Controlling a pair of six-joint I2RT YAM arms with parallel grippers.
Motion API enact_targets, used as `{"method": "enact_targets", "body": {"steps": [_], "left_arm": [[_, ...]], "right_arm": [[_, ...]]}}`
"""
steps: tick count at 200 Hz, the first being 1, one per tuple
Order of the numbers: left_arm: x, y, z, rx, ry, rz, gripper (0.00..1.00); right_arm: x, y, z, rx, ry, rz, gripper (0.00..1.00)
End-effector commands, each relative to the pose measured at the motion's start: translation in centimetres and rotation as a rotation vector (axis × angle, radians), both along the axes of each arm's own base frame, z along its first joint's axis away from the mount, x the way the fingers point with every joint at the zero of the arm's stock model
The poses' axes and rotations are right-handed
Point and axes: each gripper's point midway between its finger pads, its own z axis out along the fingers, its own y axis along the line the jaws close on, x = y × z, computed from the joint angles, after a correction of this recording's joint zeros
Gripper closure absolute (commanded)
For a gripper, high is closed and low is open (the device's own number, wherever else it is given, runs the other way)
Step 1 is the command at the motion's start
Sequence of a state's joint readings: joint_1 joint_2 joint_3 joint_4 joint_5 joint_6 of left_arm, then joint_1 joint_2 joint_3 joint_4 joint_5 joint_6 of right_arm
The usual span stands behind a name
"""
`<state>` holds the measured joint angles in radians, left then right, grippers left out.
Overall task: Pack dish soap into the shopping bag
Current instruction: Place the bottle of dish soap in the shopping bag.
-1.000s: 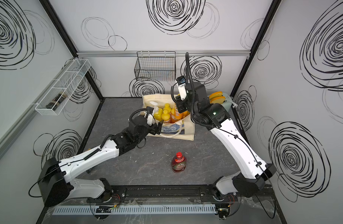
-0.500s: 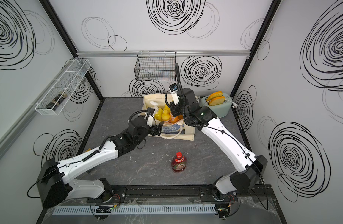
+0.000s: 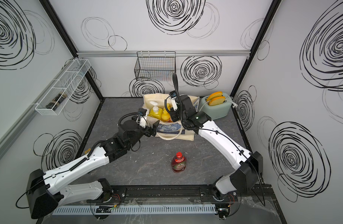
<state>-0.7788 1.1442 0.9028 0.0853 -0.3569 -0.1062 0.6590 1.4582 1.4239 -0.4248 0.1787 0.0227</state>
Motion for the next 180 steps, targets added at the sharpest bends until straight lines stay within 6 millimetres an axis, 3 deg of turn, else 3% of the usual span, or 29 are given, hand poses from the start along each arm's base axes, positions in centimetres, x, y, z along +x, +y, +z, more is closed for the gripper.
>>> {"method": "enact_targets", "body": {"steps": [1, 69, 122, 148, 180], "left_arm": [[0.2, 0.3, 1.2, -0.052, -0.036, 0.017, 0.04], [1.6, 0.3, -0.9, 0.011, 0.008, 0.072, 0.04], [1.6, 0.1, -1.0, 0.015, 0.008, 0.067, 0.04], [1.6, 0.1, -0.9, 0.012, 0.007, 0.066, 0.04], [1.5, 0.2, -0.5, 0.001, 0.003, 0.064, 0.04]], "right_arm": [[2.3, -1.0, 2.5, 0.038, -0.115, -0.071, 1.0], [3.8, -1.4, -1.0, 0.041, -0.034, -0.087, 1.0], [4.1, -1.6, -3.6, 0.028, 0.023, -0.085, 1.0], [3.9, -1.5, -3.9, 0.031, 0.035, -0.076, 0.87], [3.6, -1.7, -2.5, 0.043, 0.019, -0.074, 0.7]]}}
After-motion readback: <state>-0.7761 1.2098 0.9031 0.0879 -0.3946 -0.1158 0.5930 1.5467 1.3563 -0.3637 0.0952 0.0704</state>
